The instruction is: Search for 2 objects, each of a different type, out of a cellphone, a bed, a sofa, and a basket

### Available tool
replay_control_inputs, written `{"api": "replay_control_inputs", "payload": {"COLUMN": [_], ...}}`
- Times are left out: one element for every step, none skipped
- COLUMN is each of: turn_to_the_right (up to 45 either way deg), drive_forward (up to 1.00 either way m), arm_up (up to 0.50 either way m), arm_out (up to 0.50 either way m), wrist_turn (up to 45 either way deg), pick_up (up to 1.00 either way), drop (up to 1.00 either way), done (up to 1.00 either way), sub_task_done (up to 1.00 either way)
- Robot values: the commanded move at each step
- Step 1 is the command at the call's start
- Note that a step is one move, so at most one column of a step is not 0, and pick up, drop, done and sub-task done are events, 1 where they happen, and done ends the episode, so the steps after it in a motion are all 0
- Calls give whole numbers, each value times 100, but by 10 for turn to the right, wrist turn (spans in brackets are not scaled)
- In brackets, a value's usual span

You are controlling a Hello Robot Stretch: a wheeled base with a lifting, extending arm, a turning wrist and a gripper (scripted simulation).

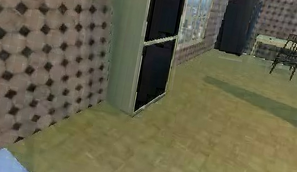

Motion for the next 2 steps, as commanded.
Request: {"api": "replay_control_inputs", "payload": {"turn_to_the_right": [-450, -120], "drive_forward": [0, 0], "arm_up": [0, 0], "arm_out": [0, 0], "wrist_turn": [0, 0], "pick_up": [0, 0], "drop": [0, 0], "done": [0, 0], "sub_task_done": [0, 0]}}
